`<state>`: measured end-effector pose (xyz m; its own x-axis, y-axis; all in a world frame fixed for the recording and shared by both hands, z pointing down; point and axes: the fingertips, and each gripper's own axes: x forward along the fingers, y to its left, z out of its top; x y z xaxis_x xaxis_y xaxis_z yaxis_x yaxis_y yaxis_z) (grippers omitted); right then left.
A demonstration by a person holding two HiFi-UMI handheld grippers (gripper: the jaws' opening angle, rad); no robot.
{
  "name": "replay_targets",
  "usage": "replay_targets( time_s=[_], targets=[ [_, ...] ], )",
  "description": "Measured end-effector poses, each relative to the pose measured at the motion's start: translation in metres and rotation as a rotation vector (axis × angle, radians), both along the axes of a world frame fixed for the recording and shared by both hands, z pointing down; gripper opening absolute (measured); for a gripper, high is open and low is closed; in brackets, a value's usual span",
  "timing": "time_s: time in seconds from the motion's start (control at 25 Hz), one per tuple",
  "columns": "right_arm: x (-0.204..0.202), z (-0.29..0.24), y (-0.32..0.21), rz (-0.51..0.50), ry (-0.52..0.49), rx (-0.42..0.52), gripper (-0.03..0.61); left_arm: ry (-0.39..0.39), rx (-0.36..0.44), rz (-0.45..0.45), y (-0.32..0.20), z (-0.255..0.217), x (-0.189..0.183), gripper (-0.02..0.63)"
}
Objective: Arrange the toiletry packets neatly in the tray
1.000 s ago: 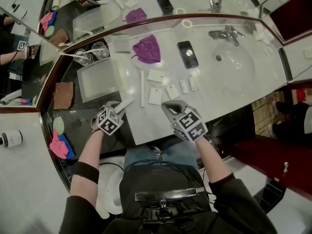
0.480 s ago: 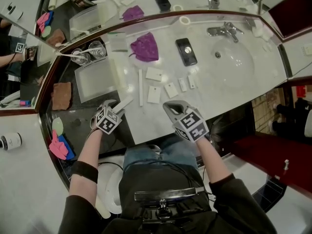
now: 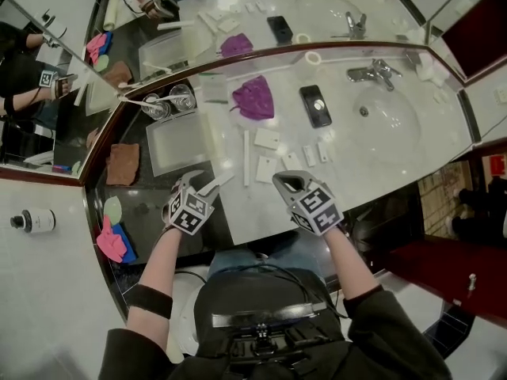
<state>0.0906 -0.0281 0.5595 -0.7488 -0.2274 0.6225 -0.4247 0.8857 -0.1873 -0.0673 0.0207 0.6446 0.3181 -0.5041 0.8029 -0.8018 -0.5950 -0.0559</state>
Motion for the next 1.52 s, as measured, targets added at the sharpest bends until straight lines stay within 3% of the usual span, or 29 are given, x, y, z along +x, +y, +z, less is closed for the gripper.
replay_targets(
  time_s=[0.08, 0.2, 0.36, 0.48, 0.68, 0.88, 1.16, 1.52],
  targets=[
    [-0.009, -0.009, 0.000, -0.007, -0.014, 0.011, 0.002, 0.057, 0.046, -0.060, 0.000, -0.029, 0.001, 0.212],
    [-0.028, -0.027, 0.001, -0.022, -0.043, 0.026, 0.002, 0.136, 0.140, -0.159, 0.000, -0.080, -0.008, 0.113],
    [-0.050, -0.034, 0.001, -0.039, -0.069, 0.057, 0.002, 0.239, 0.270, -0.348, 0.008, -0.130, -0.046, 0.005],
    [-0.074, -0.042, 0.008, -0.065, -0.090, 0.070, 0.002, 0.309, 0.322, -0.458, 0.024, -0.158, -0.071, 0.000],
    [-0.116, -0.055, 0.022, -0.120, -0.117, 0.100, 0.002, 0.323, 0.361, -0.576, 0.055, -0.172, -0.104, 0.000],
    [-0.145, -0.062, 0.039, -0.164, -0.121, 0.112, 0.002, 0.384, 0.381, -0.695, 0.086, -0.173, -0.128, 0.000],
    [-0.162, -0.056, 0.050, -0.184, -0.109, 0.109, 0.002, 0.384, 0.387, -0.729, 0.102, -0.168, -0.148, 0.000],
    [-0.157, -0.049, 0.048, -0.181, -0.095, 0.096, 0.002, 0.417, 0.380, -0.745, 0.100, -0.161, -0.145, 0.000]
  ],
)
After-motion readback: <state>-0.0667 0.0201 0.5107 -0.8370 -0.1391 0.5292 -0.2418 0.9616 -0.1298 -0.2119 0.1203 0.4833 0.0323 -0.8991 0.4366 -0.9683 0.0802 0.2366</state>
